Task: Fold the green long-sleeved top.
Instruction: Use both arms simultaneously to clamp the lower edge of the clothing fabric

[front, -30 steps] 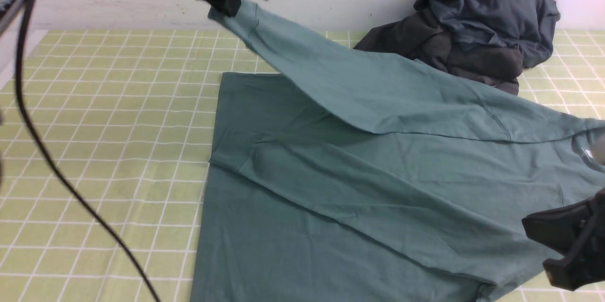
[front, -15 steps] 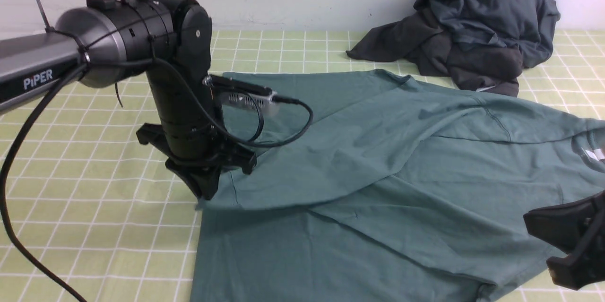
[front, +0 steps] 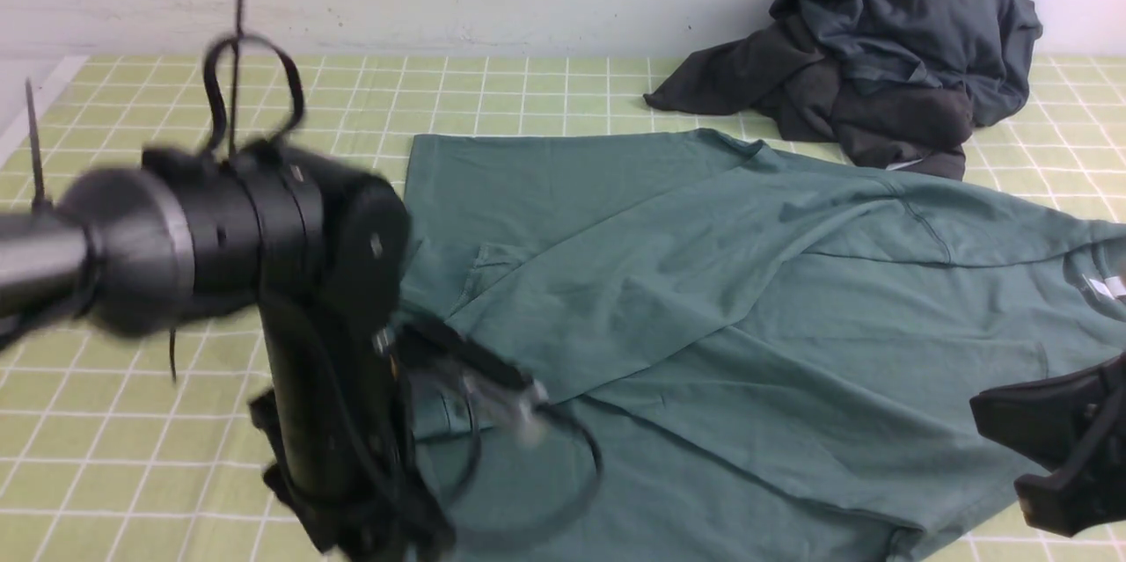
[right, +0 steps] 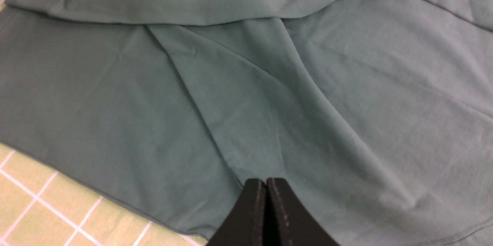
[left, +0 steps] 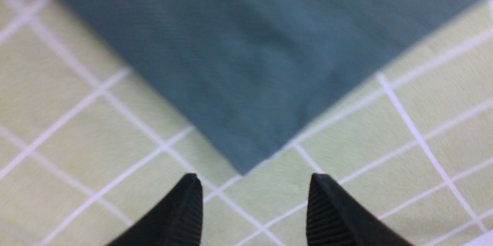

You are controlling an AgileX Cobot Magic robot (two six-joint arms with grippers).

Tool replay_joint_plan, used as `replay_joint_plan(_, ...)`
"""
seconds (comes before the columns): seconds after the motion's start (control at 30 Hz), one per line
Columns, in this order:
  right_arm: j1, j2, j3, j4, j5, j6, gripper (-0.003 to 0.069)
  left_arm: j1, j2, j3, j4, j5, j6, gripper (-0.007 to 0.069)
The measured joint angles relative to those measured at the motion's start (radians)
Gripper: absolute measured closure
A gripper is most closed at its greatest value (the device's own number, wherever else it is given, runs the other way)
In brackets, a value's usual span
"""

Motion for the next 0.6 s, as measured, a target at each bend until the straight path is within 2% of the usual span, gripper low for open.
replay_joint_plan(0.03,0.000,0.000,0.000,0.000,-0.002,0.000,0.0669,-0.010,-0.010,0.016,0.007,-0.020,0.008,0.0278)
replay_joint_plan(0.07,0.000,0.000,0.000,0.000,-0.010,0.000,0.0669,-0.088,-0.038,0.076,0.050,-0.103,0.080,0.0278)
replay_joint_plan(0.13,0.000,0.001,0.000,0.001,-0.015,0.000,0.0669,-0.145,-0.045,0.131,0.104,-0.188,0.146,0.0278)
replay_joint_plan(0.23,0.000,0.002,0.000,0.001,-0.015,0.000,0.0669,-0.186,-0.031,0.185,0.180,-0.291,0.219,0.0278)
replay_joint_plan(0.33,0.000,0.003,0.000,0.001,-0.015,0.000,0.0669,-0.191,-0.001,0.197,0.240,-0.364,0.229,0.0285)
replay_joint_plan(0.47,0.000,0.003,0.000,0.001,-0.014,-0.001,0.0669,-0.193,0.017,0.194,0.260,-0.379,0.220,0.0331)
replay_joint_plan(0.57,0.000,0.003,0.000,0.002,-0.011,-0.001,0.0669,-0.198,0.023,0.192,0.253,-0.368,0.213,0.0431)
replay_joint_plan(0.6,0.000,0.003,0.000,0.002,-0.009,-0.001,0.0669,-0.198,0.023,0.190,0.252,-0.367,0.213,0.0438)
